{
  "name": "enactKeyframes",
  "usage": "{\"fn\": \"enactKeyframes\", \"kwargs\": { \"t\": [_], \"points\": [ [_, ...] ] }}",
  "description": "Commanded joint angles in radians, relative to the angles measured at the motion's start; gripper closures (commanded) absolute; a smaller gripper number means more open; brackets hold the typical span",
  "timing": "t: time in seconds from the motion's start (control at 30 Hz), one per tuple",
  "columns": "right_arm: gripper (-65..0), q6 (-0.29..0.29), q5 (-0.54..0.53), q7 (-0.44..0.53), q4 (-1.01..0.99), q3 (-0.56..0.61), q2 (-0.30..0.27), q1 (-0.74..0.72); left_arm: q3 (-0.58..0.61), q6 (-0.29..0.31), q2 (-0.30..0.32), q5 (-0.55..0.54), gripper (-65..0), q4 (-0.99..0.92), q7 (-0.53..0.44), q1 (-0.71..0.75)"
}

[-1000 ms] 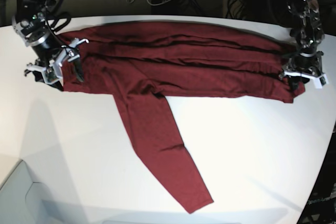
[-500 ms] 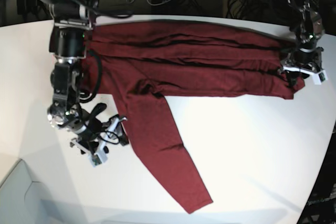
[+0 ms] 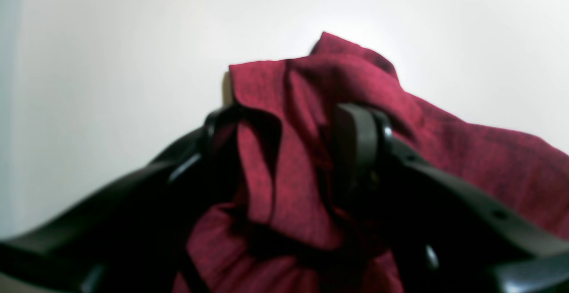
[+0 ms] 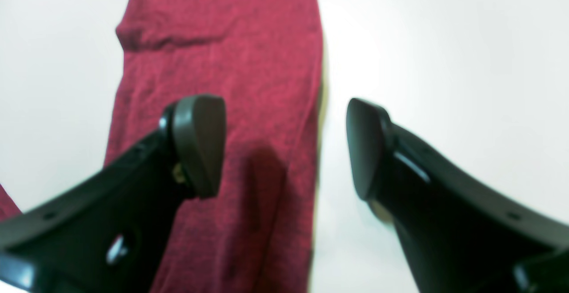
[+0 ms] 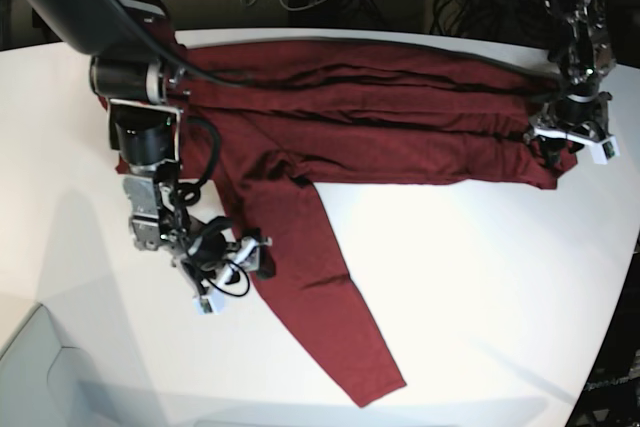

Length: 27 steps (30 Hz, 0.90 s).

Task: Layout the t-shirt on the table in an organized manner, then fold the t-shirt properly
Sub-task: 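Grasp the sleeve cuff with the right gripper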

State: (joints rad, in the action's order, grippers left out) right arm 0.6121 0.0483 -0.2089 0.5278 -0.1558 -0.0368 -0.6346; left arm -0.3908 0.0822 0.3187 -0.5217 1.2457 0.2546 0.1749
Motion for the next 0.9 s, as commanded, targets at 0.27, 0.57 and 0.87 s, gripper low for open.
{"fn": "enactKeyframes", "kwargs": {
  "t": [0.27, 0.57, 0.87],
  "points": [
    [-42.0, -0.148, -0.014, 0.131, -0.084, -0.003, -0.002, -0.032, -0.006, 0.001, 0.015, -0.005, -32.7, 0.013, -0.002, 0.015],
    [-31.1, -0.148, -0.014, 0.136, -0.085, -0.001, 0.038, 0.011, -0.006, 0.001, 0.015, -0.005, -32.7, 0.013, -0.002, 0.010],
    [-14.0, -0.148, -0.020, 0.138, -0.085, -0.009, 0.053, 0.020, -0.006, 0.001, 0.015, -0.005, -32.7, 0.004, -0.002, 0.012]
  ]
}}
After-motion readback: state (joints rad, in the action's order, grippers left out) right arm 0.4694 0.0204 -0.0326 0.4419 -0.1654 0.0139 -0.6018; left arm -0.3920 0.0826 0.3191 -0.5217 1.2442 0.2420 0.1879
